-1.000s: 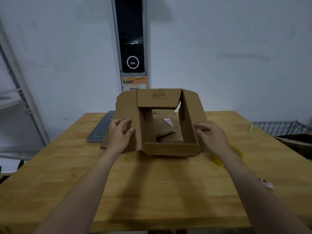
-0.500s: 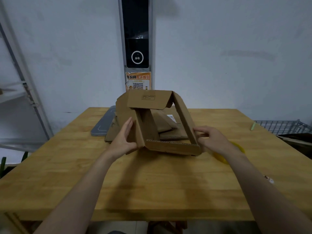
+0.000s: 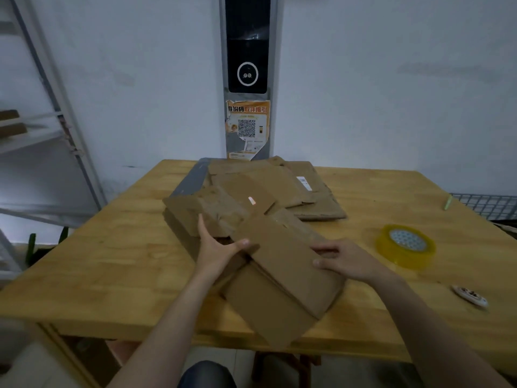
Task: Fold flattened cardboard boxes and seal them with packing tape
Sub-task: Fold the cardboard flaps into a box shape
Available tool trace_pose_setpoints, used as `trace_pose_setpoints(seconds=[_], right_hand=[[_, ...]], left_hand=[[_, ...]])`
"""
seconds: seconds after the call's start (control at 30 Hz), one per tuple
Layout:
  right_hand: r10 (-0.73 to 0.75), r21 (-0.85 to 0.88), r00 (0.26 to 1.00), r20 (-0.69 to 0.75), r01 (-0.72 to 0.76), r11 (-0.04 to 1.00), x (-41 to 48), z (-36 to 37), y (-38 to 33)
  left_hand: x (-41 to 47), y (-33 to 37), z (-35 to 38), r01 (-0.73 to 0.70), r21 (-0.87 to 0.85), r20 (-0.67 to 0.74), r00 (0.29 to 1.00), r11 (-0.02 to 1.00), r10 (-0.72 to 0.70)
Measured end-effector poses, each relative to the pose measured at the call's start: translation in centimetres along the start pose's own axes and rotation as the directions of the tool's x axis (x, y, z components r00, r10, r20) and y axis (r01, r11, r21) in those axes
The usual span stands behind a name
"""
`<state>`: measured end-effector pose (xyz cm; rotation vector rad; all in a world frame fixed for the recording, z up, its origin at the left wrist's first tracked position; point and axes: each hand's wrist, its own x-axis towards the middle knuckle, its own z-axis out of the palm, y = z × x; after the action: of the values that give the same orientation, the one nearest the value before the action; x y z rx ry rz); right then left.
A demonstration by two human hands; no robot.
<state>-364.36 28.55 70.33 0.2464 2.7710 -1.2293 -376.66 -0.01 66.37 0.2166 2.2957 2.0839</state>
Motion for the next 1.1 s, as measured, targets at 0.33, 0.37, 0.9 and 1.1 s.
trace_pose_setpoints(seconds=[0.33, 0.37, 0.9, 1.1], right_hand=[[-0.091, -0.457, 0.996, 0.004, 0.083, 0.886, 2.0, 3.1, -0.2], [-0.082, -0.476, 0.997, -0.003, 0.070, 0.877, 2.0, 3.6, -0.1], [0.022, -0.672, 0.999, 0.048, 0.016, 0.740, 1.2, 6.7, -6.0], [-0.071, -0.402, 0.997, 0.034, 0.079, 0.912, 0.3, 3.0, -6.3]], left_hand=[[-2.5, -1.4, -1.5, 0.026, -0.051, -0.021, 0.999, 0.998, -0.027], [-2.8, -1.5, -1.7, 0.034, -0.036, -0.017, 0.999, 0.999, -0.034], [-4.4, -1.5, -2.2, 0.138, -0.025, -0.093, 0.986, 0.990, -0.140], [-4.3, -1.0, -2.4, 0.078, -0.002, -0.044, 0.996, 0.997, -0.078]])
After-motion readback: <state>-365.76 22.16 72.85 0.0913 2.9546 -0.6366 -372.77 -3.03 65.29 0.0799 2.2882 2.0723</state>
